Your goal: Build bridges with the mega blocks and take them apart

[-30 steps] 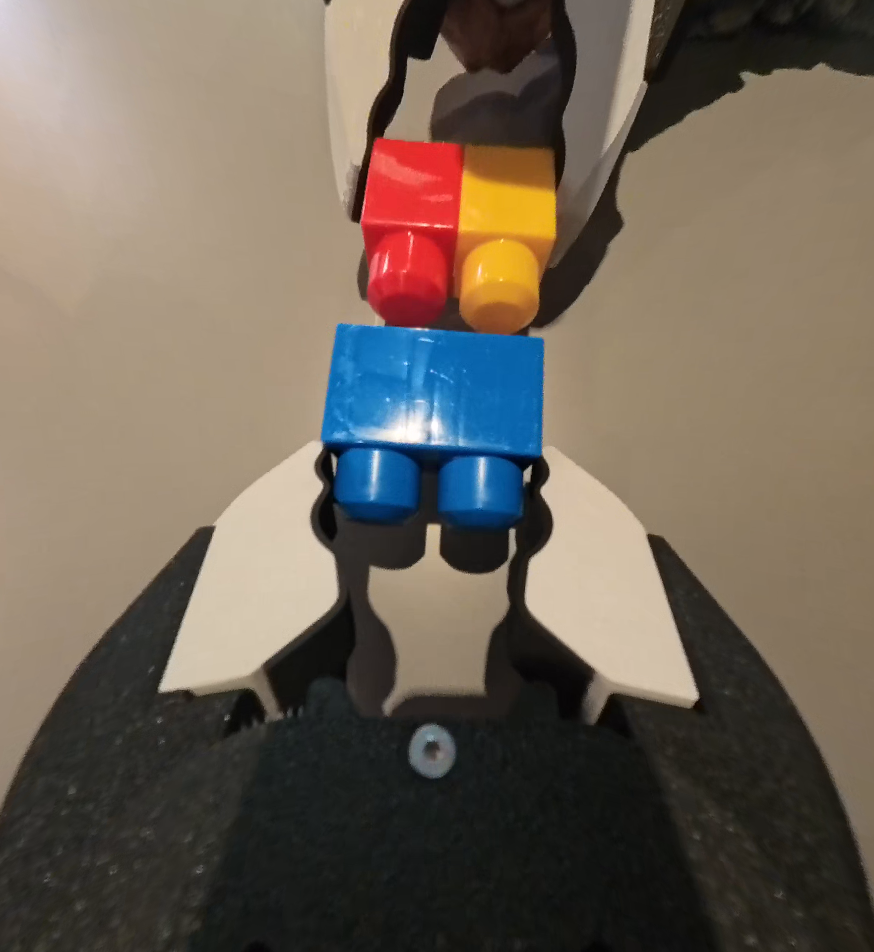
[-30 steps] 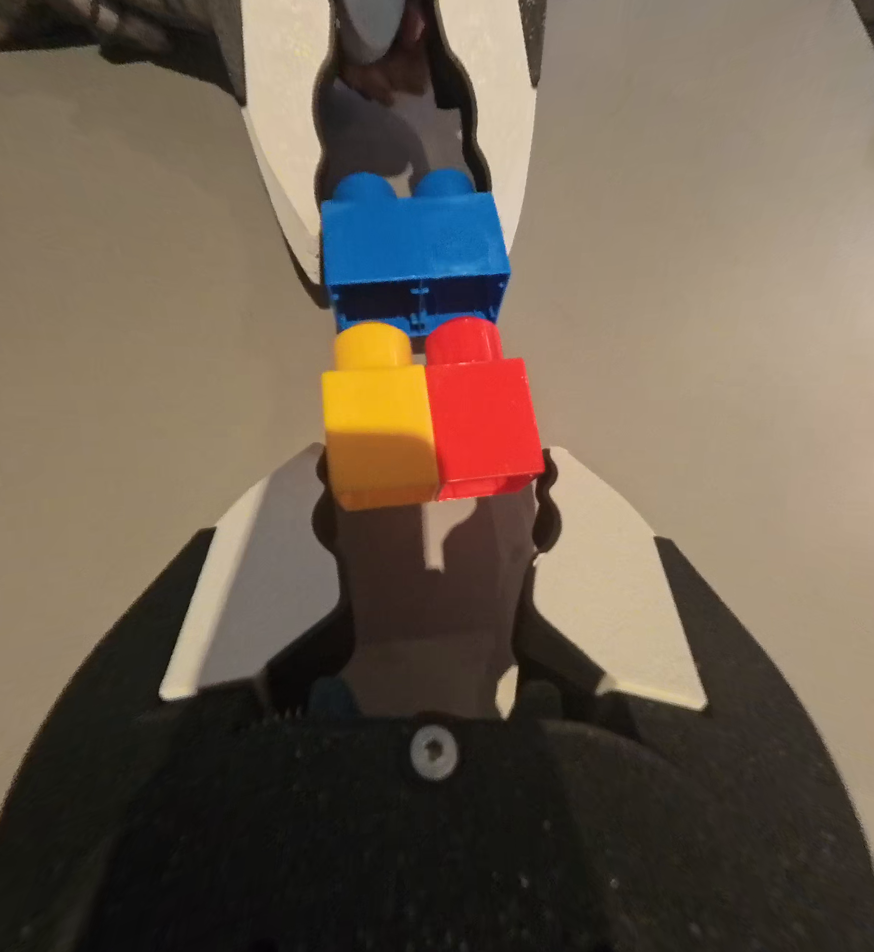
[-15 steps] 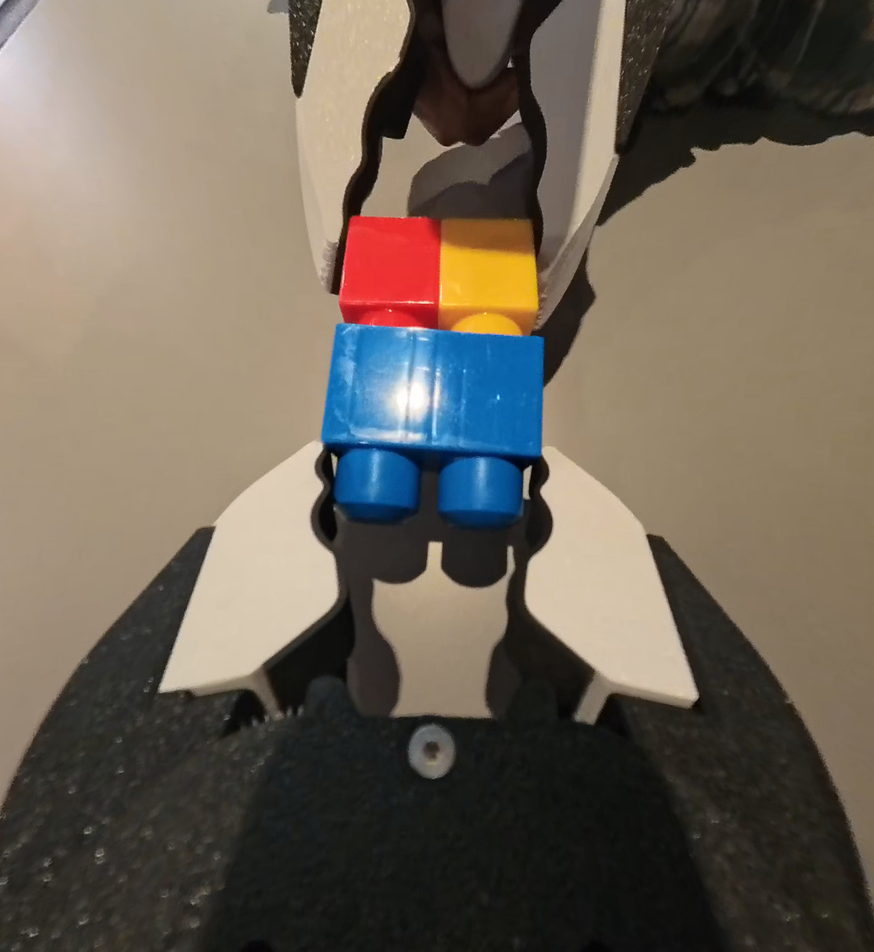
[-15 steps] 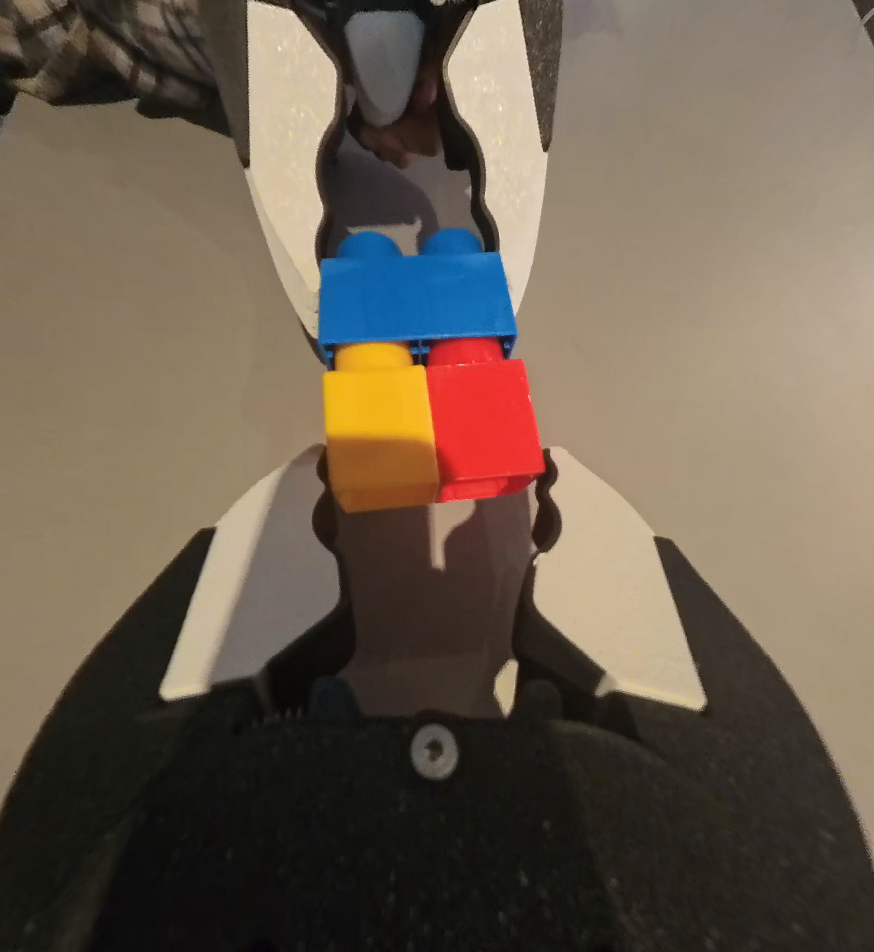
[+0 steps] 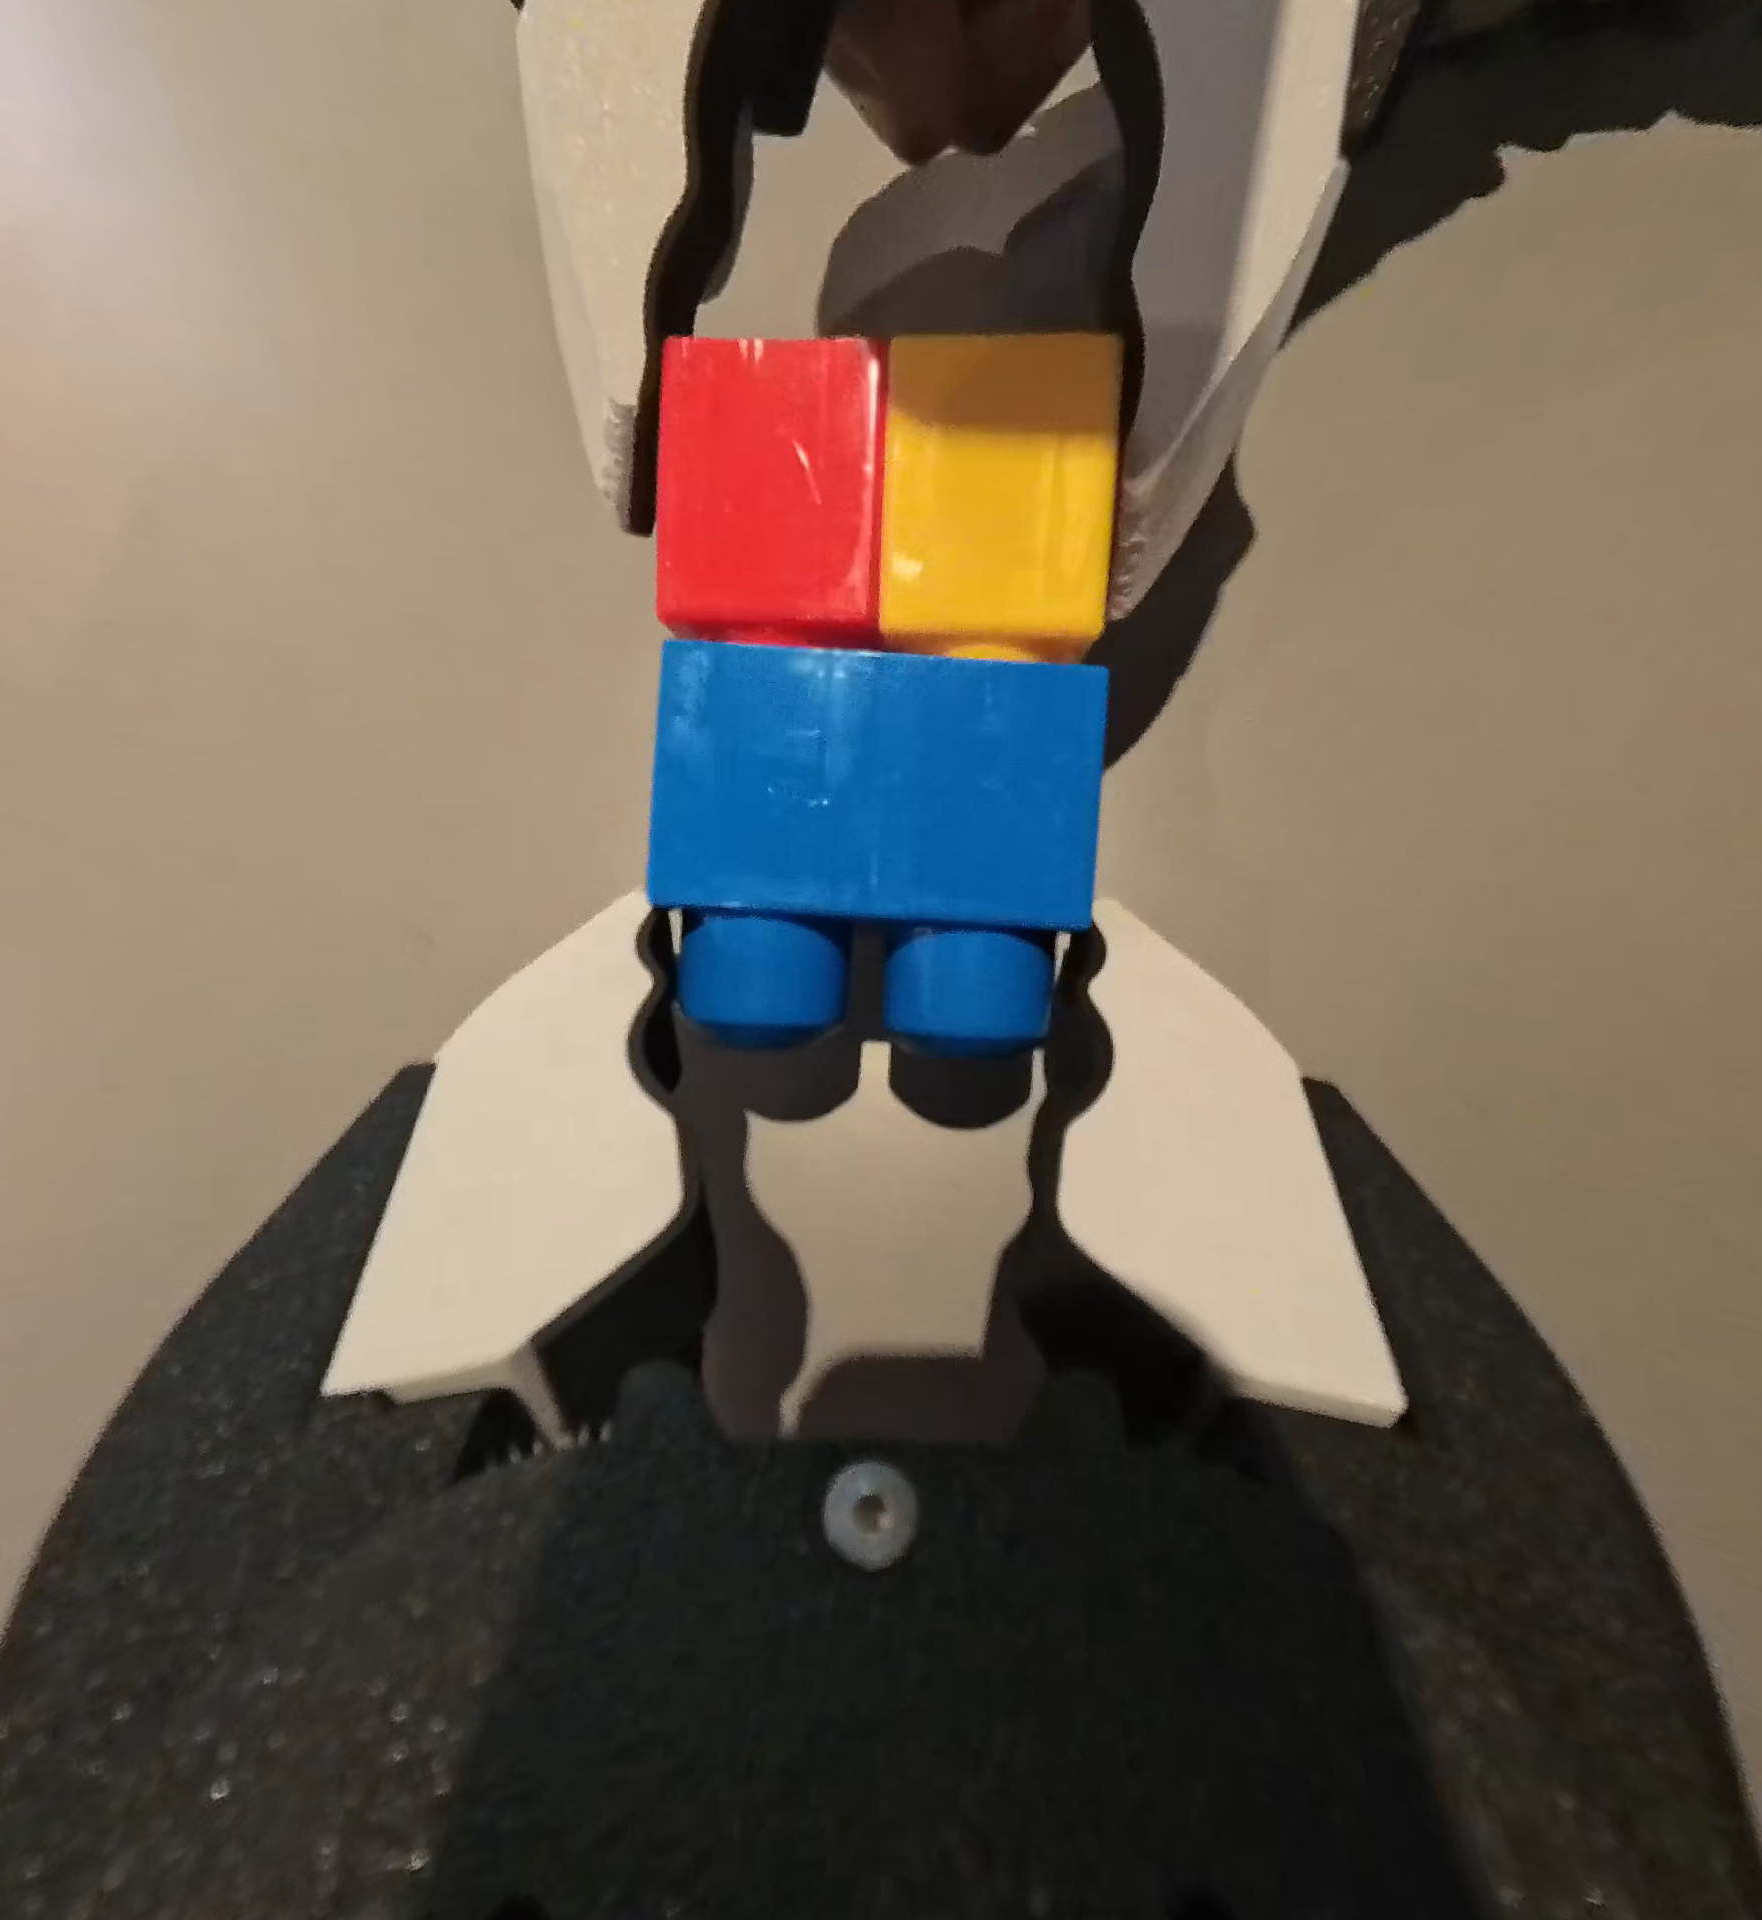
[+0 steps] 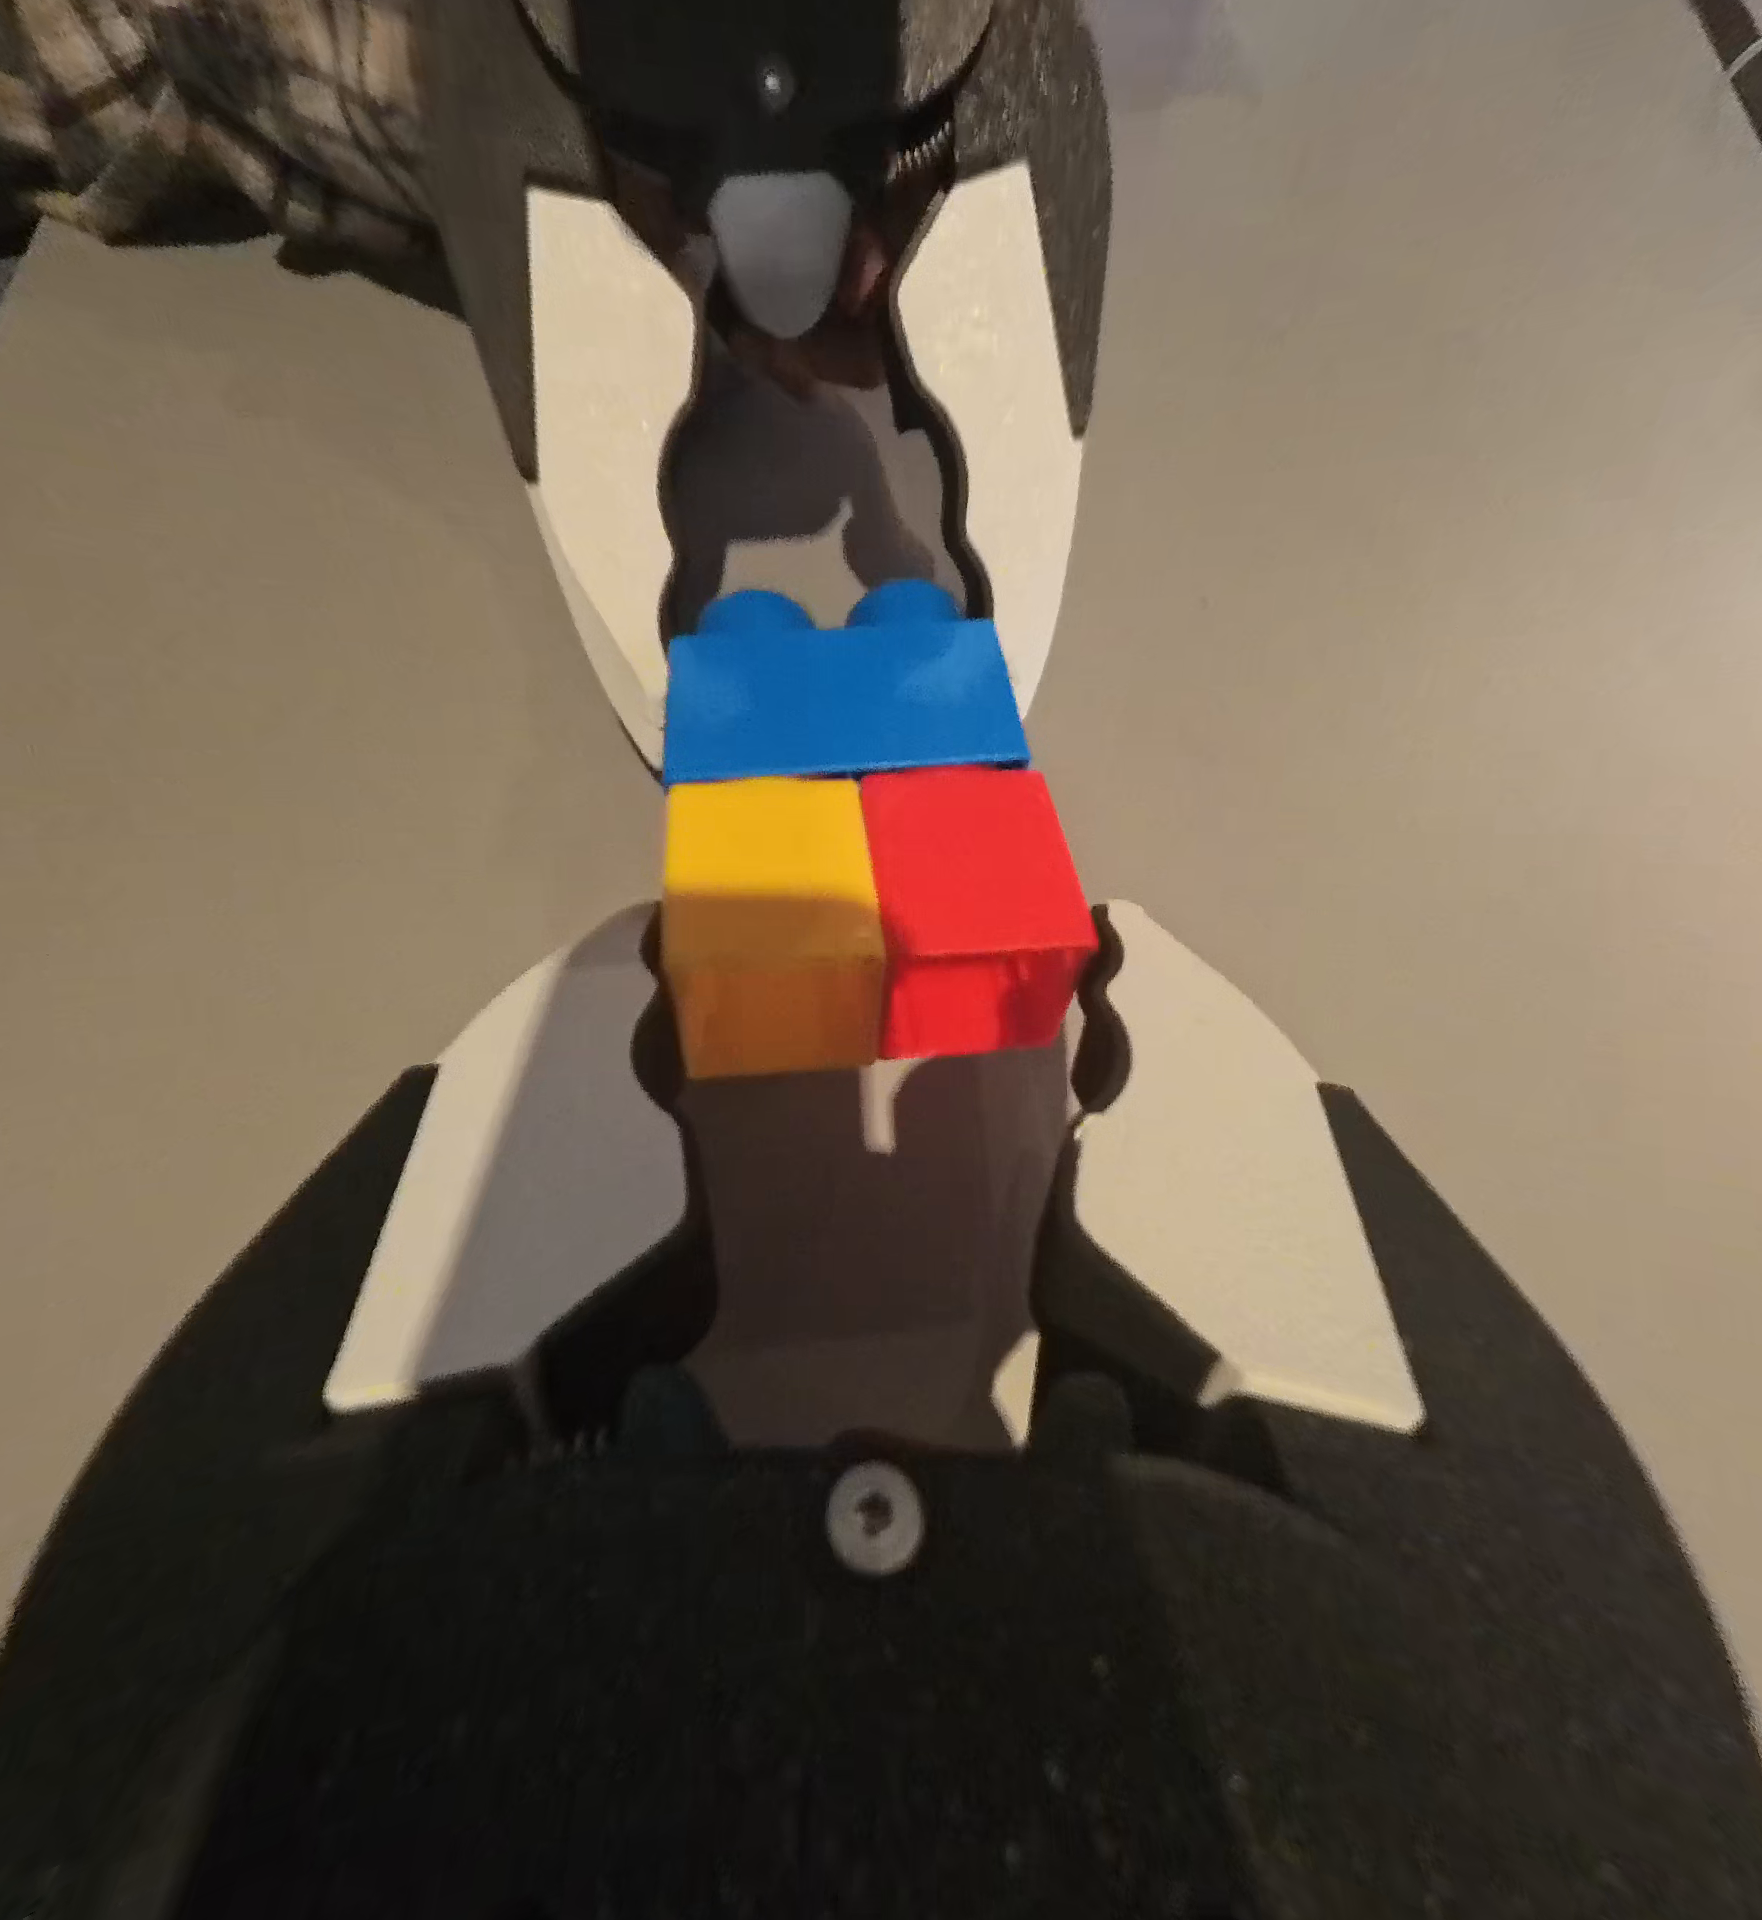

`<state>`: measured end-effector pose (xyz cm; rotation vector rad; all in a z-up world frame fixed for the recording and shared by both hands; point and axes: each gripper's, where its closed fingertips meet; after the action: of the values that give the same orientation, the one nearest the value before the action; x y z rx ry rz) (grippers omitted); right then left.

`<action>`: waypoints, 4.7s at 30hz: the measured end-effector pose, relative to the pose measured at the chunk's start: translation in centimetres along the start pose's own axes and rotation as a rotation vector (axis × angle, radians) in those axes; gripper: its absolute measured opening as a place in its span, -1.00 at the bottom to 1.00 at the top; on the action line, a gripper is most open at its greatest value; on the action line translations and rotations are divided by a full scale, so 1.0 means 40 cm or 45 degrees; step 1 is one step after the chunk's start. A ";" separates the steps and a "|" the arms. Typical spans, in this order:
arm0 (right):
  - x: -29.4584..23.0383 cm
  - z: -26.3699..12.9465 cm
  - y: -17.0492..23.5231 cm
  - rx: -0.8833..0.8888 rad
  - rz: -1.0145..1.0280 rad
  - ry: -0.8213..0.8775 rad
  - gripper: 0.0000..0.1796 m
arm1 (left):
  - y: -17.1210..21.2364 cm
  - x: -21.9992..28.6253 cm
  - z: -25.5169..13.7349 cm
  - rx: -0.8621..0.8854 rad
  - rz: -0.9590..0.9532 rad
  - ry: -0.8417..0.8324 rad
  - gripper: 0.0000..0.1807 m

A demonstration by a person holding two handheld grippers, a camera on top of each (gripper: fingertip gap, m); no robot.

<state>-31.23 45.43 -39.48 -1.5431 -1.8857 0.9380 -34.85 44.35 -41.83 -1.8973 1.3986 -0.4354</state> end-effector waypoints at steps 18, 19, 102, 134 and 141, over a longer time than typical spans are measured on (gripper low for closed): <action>-0.010 -0.079 -0.128 0.542 -0.031 -0.032 -0.18 | -0.126 -0.012 -0.091 0.440 -0.139 0.020 -0.21; -0.011 -0.081 -0.131 0.563 -0.026 -0.038 -0.18 | -0.131 -0.012 -0.095 0.457 -0.149 0.023 -0.21; -0.018 -0.109 -0.173 0.653 -0.199 0.032 -0.06 | -0.185 -0.013 -0.159 0.666 -0.031 -0.099 -0.20; 0.040 -0.142 -0.201 0.900 -0.178 0.280 -0.15 | -0.252 -0.138 -0.248 1.111 -1.075 0.243 0.19; 0.053 -0.138 -0.181 0.737 -0.421 0.448 -0.15 | -0.276 -0.109 -0.180 0.729 -1.457 0.699 0.15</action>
<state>-31.92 47.74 -30.45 -0.9419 -1.3957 0.8858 -33.54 47.45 -28.34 -1.9456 0.2062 -1.7759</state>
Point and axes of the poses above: each gripper's, where its closed fingertips meet, z out along the fingers, y out of its underside, x = y × z across the jaws, and after that the axes turned 10 degrees about -y, right-handed
